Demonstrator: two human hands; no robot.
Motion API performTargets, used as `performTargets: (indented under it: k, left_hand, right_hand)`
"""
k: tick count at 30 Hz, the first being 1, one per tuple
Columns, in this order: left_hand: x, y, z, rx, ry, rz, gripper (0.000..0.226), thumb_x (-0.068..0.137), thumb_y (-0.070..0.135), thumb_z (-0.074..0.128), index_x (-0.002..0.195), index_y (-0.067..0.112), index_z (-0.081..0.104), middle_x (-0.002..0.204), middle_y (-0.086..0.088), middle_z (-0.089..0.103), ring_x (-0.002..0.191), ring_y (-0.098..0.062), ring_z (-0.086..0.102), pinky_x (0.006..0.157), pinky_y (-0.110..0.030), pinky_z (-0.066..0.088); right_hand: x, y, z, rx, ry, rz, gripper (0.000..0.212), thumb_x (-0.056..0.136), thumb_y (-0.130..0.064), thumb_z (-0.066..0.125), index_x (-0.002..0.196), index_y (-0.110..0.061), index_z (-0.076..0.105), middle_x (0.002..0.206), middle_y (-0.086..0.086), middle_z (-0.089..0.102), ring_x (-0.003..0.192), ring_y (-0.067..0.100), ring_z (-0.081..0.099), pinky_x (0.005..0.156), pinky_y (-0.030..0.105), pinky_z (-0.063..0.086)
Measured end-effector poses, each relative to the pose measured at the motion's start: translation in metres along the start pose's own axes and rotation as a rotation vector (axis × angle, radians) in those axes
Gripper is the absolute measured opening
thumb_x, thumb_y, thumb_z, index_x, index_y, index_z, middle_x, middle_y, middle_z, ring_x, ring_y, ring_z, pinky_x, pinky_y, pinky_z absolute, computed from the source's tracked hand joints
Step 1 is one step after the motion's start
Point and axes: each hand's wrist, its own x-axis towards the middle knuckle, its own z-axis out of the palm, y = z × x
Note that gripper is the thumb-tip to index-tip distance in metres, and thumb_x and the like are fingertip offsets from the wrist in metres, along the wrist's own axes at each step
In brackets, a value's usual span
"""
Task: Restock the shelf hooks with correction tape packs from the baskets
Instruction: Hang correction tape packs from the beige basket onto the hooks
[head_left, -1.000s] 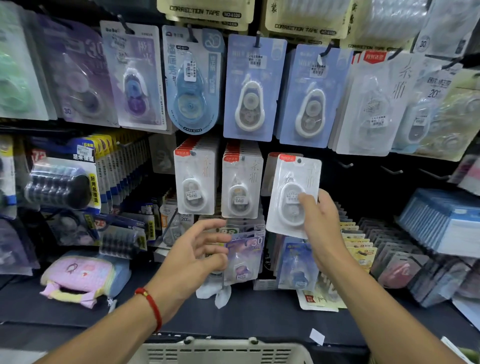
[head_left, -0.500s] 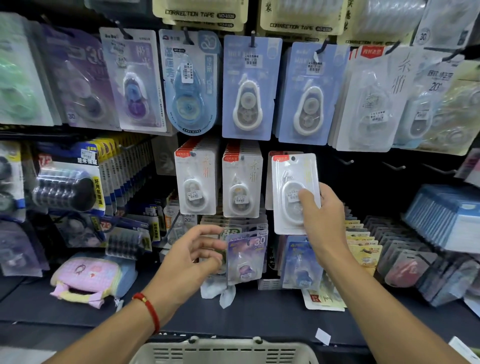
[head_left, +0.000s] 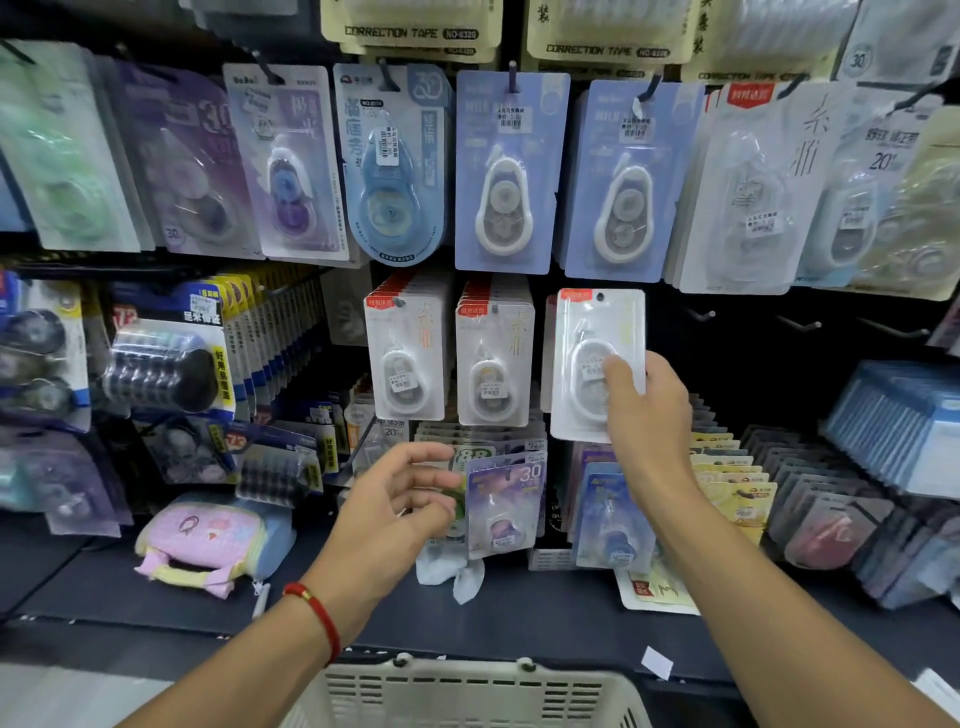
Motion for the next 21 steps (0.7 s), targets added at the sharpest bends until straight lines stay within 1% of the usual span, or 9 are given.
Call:
performTargets:
  k: [3, 7, 10, 13, 15, 17, 18, 19, 21]
  left_hand:
    - [-0.005, -0.002, -0.003, 0.008, 0.004, -0.011, 0.051, 0.087, -0.022, 0.063, 0.115, 0.020, 0.070, 0.102, -0.009, 0.077, 0.086, -0.019, 0.071, 0.076, -0.029, 0.060]
    - [-0.008, -0.002, -0.008, 0.031, 0.008, -0.018, 0.051, 0.086, -0.022, 0.064, 0.115, 0.019, 0.070, 0.105, -0.011, 0.076, 0.086, -0.022, 0.069, 0.077, -0.032, 0.058]
    - [-0.009, -0.002, -0.012, 0.029, -0.001, -0.011, 0.048, 0.082, -0.016, 0.070, 0.116, 0.019, 0.070, 0.105, -0.011, 0.075, 0.087, -0.024, 0.071, 0.076, -0.032, 0.059]
    - [-0.009, -0.009, -0.014, 0.072, -0.007, -0.010, 0.049, 0.087, -0.019, 0.065, 0.114, 0.021, 0.071, 0.104, -0.009, 0.076, 0.084, -0.020, 0.071, 0.072, -0.029, 0.060]
    - [-0.011, -0.019, -0.016, 0.117, -0.012, -0.037, 0.047, 0.088, -0.017, 0.065, 0.113, 0.023, 0.071, 0.103, -0.008, 0.075, 0.081, -0.017, 0.069, 0.071, -0.027, 0.059]
    - [-0.017, -0.038, -0.019, 0.181, -0.004, -0.088, 0.045, 0.089, -0.016, 0.064, 0.108, 0.024, 0.070, 0.102, -0.008, 0.072, 0.079, -0.016, 0.065, 0.070, -0.025, 0.056]
    - [-0.023, -0.050, -0.020, 0.227, 0.002, -0.115, 0.045, 0.088, -0.016, 0.062, 0.105, 0.025, 0.069, 0.099, -0.008, 0.071, 0.078, -0.016, 0.063, 0.070, -0.024, 0.054]
    - [-0.031, -0.065, -0.023, 0.285, 0.006, -0.147, 0.045, 0.087, -0.016, 0.060, 0.102, 0.025, 0.068, 0.098, -0.009, 0.069, 0.079, -0.017, 0.061, 0.070, -0.022, 0.053]
    - [-0.053, -0.099, -0.034, 0.460, 0.007, -0.233, 0.042, 0.086, -0.013, 0.060, 0.103, 0.025, 0.066, 0.103, -0.010, 0.068, 0.087, -0.019, 0.063, 0.077, -0.021, 0.050]
  right_hand:
    - [-0.005, -0.004, -0.001, -0.003, 0.040, 0.018, 0.012, 0.097, -0.031, 0.057, 0.102, -0.023, 0.064, 0.089, -0.009, 0.068, 0.093, 0.026, 0.064, 0.074, 0.039, 0.049]
    - [-0.010, -0.007, -0.004, -0.065, 0.073, 0.041, 0.033, 0.096, -0.031, 0.061, 0.129, -0.024, 0.058, 0.108, -0.001, 0.071, 0.111, 0.034, 0.064, 0.089, 0.052, 0.056]
    - [-0.008, -0.002, -0.004, -0.108, 0.011, 0.042, 0.038, 0.100, -0.038, 0.059, 0.137, -0.027, 0.057, 0.110, -0.005, 0.070, 0.112, 0.030, 0.063, 0.086, 0.044, 0.054]
    - [0.001, 0.009, -0.003, -0.266, -0.143, 0.111, 0.056, 0.106, -0.044, 0.051, 0.156, -0.022, 0.044, 0.099, -0.006, 0.068, 0.097, 0.020, 0.063, 0.077, 0.034, 0.043]
    - [0.003, 0.020, -0.007, -0.436, -0.250, 0.219, 0.063, 0.107, -0.044, 0.049, 0.161, -0.015, 0.035, 0.119, 0.003, 0.068, 0.097, 0.019, 0.063, 0.076, 0.035, 0.047]
    - [-0.004, 0.035, -0.013, -0.593, -0.363, 0.246, 0.040, 0.106, -0.034, 0.052, 0.137, -0.010, 0.063, 0.115, 0.010, 0.069, 0.097, 0.025, 0.065, 0.075, 0.032, 0.048]
    - [-0.012, 0.045, -0.018, -0.651, -0.435, 0.236, 0.024, 0.103, -0.027, 0.054, 0.105, -0.014, 0.073, 0.092, 0.007, 0.068, 0.083, 0.026, 0.062, 0.068, 0.031, 0.044]
    - [-0.023, 0.053, -0.023, -0.722, -0.513, 0.232, 0.025, 0.101, -0.023, 0.054, 0.080, -0.018, 0.067, 0.075, 0.003, 0.062, 0.074, 0.026, 0.058, 0.063, 0.032, 0.040]
    - [-0.050, 0.076, -0.032, -0.946, -0.730, 0.242, 0.020, 0.100, -0.025, 0.055, 0.085, -0.018, 0.066, 0.088, 0.006, 0.066, 0.089, 0.030, 0.063, 0.072, 0.033, 0.045]
